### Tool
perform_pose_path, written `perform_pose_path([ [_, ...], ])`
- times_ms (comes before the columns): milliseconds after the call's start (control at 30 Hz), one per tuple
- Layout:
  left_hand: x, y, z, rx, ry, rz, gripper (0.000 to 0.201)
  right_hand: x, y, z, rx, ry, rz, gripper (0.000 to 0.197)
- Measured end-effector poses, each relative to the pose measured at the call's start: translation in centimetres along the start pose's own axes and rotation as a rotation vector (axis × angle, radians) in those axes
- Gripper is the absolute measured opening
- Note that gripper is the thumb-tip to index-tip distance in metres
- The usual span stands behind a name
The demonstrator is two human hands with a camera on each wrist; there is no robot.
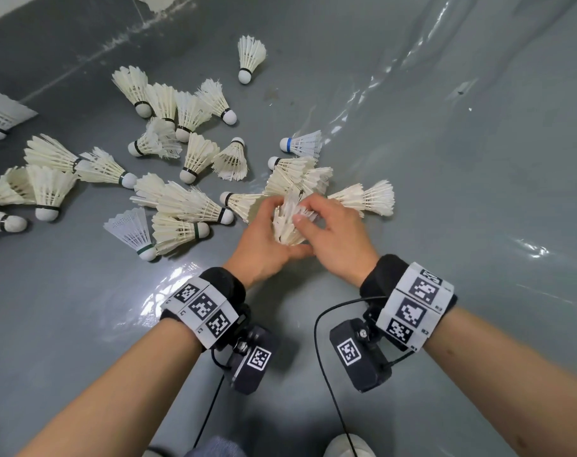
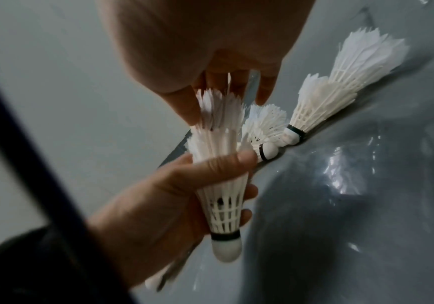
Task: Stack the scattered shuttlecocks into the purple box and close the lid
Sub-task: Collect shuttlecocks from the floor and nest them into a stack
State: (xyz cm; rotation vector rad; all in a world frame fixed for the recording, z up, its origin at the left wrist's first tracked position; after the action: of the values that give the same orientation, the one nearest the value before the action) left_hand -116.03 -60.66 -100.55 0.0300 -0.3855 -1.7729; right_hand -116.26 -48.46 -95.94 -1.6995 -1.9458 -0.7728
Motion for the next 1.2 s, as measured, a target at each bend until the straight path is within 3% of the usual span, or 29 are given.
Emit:
perform_pose_path([
  [167, 0.6, 0.1, 0.1, -0.009, -0.025, 0.024, 0.063, -0.8, 0.3, -0.6, 0.067, -0.012, -0.110, 0.026],
  [267, 1.0, 0.0, 0.0, 0.004, -0.069, 0.053, 0.056, 0.0, -0.6, 0.2, 0.043, -0.038, 0.041, 0.023],
  [333, 1.3, -0.1, 0.0, 0.024, -0.072, 0.063, 0.056, 1.3, -2.0, 2.3, -0.056, 0.048, 0.235, 0.021],
  [433, 1.7, -0.1, 0.1, 0.044, -0.067, 0.074, 0.060, 3.6, -4.0, 6.1, -0.263, 0.234, 0.380, 0.043],
  [533, 1.7, -0.3, -0.2, 0.058, -0.072, 0.082, 0.059, 4.9, -5.0, 8.3, -0.419, 0.313, 0.357, 0.067],
  [667, 1.3, -0.6, -0.6, 0.063, -0.075, 0.078, 0.055, 4.3, -5.6, 9.5, -0.549, 0.207, 0.263, 0.083],
  [800, 1.1, -0.8, -1.3, 0.067, -0.084, 0.059, 0.059, 2.8, -5.9, 8.9, -0.470, 0.159, 0.251, 0.080],
  [1000, 1.8, -0.4, -1.4, 0.098, -0.118, 0.070, 0.065, 1.3, -5.6, 7.5, -0.334, -0.063, 0.259, 0.043],
  [1133, 2.0, -0.1, -1.3, 0.090, -0.169, 0.075, 0.049, 1.3, -4.5, 6.1, -0.249, -0.132, 0.354, 0.038],
  [1200, 2.1, -0.1, -1.5, 0.093, -0.183, 0.094, 0.052, 1.9, -3.9, 5.0, -0.206, -0.200, 0.423, 0.042],
])
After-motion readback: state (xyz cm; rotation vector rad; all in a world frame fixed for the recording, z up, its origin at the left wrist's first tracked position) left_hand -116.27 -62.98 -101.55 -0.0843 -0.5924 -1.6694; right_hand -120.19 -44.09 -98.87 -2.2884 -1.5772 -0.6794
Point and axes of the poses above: each hand's wrist, its own y-axis away from the middle knuckle, its own x-axis out of the back of the hand, z = x × y, the point moved 4 cm from there along -y, towards the middle knuckle
